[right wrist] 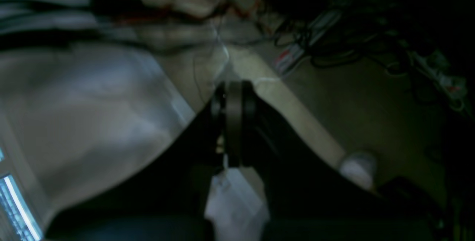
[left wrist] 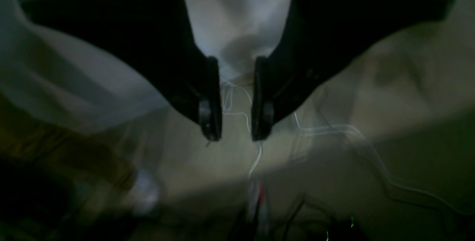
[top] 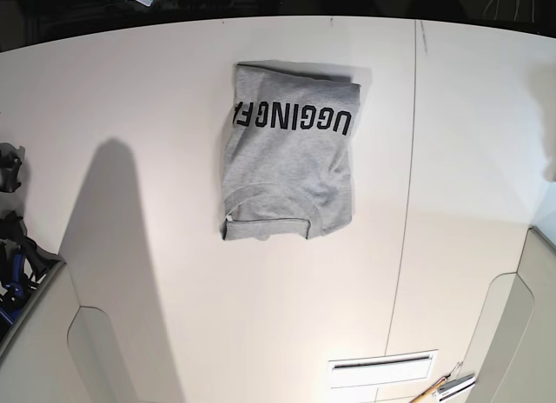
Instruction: Fold the T-shirt properly
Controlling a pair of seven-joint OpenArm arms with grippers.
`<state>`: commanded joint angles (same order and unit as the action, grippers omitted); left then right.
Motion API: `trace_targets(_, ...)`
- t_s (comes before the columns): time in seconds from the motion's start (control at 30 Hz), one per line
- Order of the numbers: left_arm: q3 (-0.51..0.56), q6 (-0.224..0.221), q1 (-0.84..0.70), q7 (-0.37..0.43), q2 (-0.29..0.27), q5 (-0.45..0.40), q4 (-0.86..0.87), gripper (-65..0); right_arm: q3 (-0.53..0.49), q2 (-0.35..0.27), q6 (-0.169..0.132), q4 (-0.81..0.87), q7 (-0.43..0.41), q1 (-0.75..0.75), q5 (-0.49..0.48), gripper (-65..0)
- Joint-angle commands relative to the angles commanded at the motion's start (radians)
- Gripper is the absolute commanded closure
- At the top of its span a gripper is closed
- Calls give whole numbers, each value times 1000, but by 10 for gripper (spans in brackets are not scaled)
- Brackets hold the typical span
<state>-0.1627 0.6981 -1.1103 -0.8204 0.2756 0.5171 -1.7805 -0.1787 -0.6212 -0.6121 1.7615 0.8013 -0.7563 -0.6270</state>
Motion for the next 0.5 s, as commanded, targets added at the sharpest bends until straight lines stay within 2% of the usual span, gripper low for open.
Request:
trace_targets(0.13,137,0,81,152,26,-104,251,-150,-86,0,6,-121,-137,4,99,0)
trace_targets(0.27,243,0,203,408,26,-161,526,-150,-179,1,6,-290,-235,71,116,0)
trace_targets(0.33,294,0,270,494,26,-172,663,-150,-233,4,6,-381,-250,134,115,0)
trace_targets(0.4,349,0,352,533,23,-202,798,-150,-288,8,6,-472,-266,200,115,0)
trace_targets(0.5,444,0,479,536,19,-207,986,-150,-377,11,6,-595,-333,296,122,0)
